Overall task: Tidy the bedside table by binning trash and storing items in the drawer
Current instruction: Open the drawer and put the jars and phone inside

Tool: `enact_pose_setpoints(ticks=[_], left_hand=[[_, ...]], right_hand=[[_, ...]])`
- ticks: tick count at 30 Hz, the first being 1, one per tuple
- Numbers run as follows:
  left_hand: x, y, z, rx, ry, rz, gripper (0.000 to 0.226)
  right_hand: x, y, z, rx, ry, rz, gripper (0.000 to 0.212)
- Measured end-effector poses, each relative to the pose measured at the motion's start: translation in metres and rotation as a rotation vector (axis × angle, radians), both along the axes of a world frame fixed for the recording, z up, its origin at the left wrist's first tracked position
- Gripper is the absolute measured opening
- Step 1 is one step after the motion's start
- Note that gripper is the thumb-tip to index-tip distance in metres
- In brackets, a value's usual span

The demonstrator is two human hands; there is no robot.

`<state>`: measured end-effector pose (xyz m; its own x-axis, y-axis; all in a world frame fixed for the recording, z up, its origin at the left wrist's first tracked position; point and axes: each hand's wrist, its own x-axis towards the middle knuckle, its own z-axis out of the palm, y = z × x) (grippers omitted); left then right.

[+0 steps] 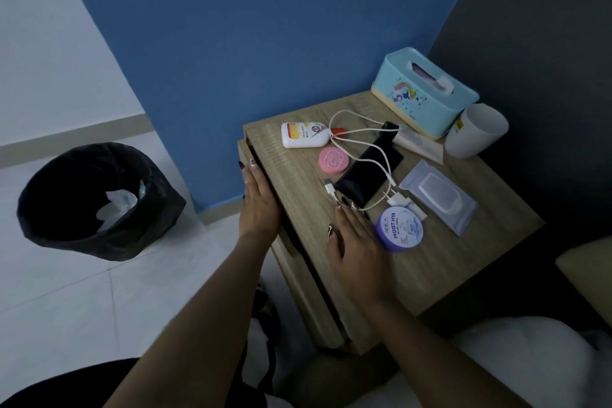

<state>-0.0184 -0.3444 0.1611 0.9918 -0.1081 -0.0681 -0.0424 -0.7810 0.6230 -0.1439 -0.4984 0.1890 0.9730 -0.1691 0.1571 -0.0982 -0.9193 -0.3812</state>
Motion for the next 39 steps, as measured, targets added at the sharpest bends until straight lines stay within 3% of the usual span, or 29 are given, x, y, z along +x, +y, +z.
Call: enact_pose_setpoints(ticks=[4, 10, 26, 39], left_hand=[[-0.002, 0.02, 0.001, 0.267, -0.073, -0.021, 0.082], [-0.009, 0.057, 0.005, 0.391, -0.068, -0.07, 0.079], [-0.034, 0.138, 0.005, 0.418, -0.08, 0.006, 0.075], [-0.035, 0.149, 0.002, 0.395, -0.07, -0.008, 0.076]], right_hand=[[0.0, 0.001, 0.0, -0.002, -0.001, -0.006, 0.052], [0.0, 0.001, 0.002, 0.007, 0.029, 0.006, 0.048], [0.001, 0.0, 0.001, 0.007, 0.017, 0.002, 0.046], [0.001, 0.001, 0.005, 0.008, 0.028, -0.006, 0.044]])
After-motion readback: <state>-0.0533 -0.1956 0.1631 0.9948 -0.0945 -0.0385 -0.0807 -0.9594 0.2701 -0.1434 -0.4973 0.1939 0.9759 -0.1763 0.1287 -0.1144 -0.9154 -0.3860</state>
